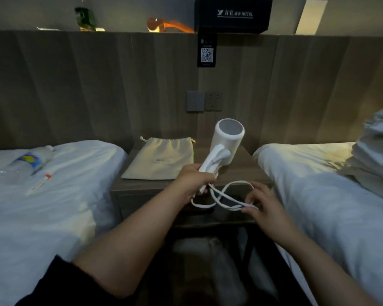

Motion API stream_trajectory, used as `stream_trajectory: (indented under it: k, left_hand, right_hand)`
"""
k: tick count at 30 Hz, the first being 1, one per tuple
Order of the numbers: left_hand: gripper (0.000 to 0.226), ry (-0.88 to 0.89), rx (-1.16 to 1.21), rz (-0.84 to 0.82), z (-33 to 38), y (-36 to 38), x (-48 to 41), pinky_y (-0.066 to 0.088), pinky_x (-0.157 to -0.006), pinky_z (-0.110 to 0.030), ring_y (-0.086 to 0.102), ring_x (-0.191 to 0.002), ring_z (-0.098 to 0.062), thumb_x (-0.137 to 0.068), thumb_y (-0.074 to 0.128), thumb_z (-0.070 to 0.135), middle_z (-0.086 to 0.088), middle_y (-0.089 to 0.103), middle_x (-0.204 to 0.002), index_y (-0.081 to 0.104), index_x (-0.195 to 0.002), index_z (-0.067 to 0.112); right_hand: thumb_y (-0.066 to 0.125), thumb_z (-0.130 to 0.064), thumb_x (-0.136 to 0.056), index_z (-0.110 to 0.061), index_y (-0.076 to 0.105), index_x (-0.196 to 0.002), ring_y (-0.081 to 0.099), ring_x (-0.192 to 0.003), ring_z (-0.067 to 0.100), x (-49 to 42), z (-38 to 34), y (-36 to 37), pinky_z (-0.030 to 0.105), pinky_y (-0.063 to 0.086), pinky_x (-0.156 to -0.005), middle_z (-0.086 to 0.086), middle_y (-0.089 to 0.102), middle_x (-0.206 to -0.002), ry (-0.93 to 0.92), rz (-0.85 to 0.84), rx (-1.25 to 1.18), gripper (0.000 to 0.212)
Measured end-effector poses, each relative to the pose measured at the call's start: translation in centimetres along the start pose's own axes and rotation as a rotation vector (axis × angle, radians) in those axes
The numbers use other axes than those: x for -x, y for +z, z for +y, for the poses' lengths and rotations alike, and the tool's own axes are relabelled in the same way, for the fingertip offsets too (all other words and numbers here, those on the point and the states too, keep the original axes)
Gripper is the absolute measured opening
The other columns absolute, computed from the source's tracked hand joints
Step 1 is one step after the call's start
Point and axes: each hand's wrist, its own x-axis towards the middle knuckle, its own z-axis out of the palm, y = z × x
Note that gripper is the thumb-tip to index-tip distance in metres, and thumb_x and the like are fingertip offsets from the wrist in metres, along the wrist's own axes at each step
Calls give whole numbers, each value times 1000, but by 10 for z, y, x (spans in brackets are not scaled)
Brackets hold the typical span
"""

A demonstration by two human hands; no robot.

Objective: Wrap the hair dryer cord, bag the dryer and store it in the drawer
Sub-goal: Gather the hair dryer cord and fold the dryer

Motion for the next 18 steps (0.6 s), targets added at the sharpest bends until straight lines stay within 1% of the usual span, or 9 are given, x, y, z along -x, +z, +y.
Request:
stream_trajectory:
  k: [3, 5, 7, 9, 11, 12, 14, 15, 18]
  left_hand:
    - [25, -61, 219, -136, -16, 0, 25, 43, -38, -18, 58, -42, -9, -81, 61, -3, -12, 61, -67, 55, -105, -2]
    - [22, -110, 364, -210, -25, -2, 39, 47, -41, -19, 62, -47, -8, -84, 59, -4, -8, 64, -60, 54, -105, 1]
    - [20, -170, 492, -258, -32, -5, 49, 50, -44, -19, 64, -51, -8, -84, 59, -1, -5, 65, -58, 54, -103, 3]
    - [16, -213, 587, -286, -39, -8, 54, 47, -42, -18, 62, -49, -9, -83, 61, 4, -4, 63, -56, 55, -97, 3]
    - [10, -222, 608, -303, -44, -9, 57, 43, -41, -17, 57, -46, -10, -82, 61, 11, -4, 60, -54, 57, -88, 4]
    - [12, -220, 622, -305, -47, -10, 58, 42, -41, -17, 55, -46, -11, -83, 60, 15, -4, 59, -54, 57, -86, 4]
    - [17, -219, 654, -280, -54, -12, 55, 41, -42, -18, 54, -45, -12, -85, 57, 20, -5, 60, -54, 58, -85, 4]
    - [19, -217, 654, -263, -57, -14, 52, 41, -42, -19, 55, -45, -11, -85, 56, 23, -4, 61, -54, 58, -85, 4]
    - [18, -212, 644, -241, -65, -21, 42, 43, -42, -19, 59, -45, -8, -86, 55, 24, -1, 62, -53, 60, -84, 7]
  right_hand:
    - [72, -8, -74, -29, 50, -67, 43, -126, 10, 22, -1, -3, 22, 32, -96, -7, 45, -126, 14, -87, -34, 32]
    - [74, -10, -72, -30, 55, -62, 42, -126, 8, 33, -2, -4, 23, 32, -99, -5, 49, -124, 53, -150, -68, 30]
    - [78, -8, -69, -27, 61, -61, 48, -123, 10, 39, -5, -5, 26, 36, -100, 0, 56, -120, 116, -190, -152, 26]
    - [77, 0, -68, -23, 66, -59, 58, -110, 10, 43, -10, -4, 20, 41, -95, 8, 63, -115, 161, -227, -290, 27]
    - [70, 5, -73, -10, 71, -66, 64, -96, 1, 45, -13, -3, 10, 43, -87, 8, 67, -111, 184, -260, -384, 17]
    - [67, 5, -77, -4, 73, -72, 63, -97, -1, 44, -13, -4, 9, 42, -89, 7, 66, -112, 188, -259, -395, 12]
    - [60, 3, -83, 0, 74, -82, 59, -107, 5, 41, -10, -4, 16, 40, -98, 5, 64, -116, 196, -237, -394, 14]
    - [57, 1, -86, -3, 73, -82, 59, -107, 9, 39, -9, -5, 20, 42, -97, 4, 65, -115, 215, -217, -425, 17]
    - [46, -3, -92, -4, 66, -77, 66, -83, 18, 28, -12, -10, 25, 56, -75, 10, 68, -99, 369, -107, -670, 25]
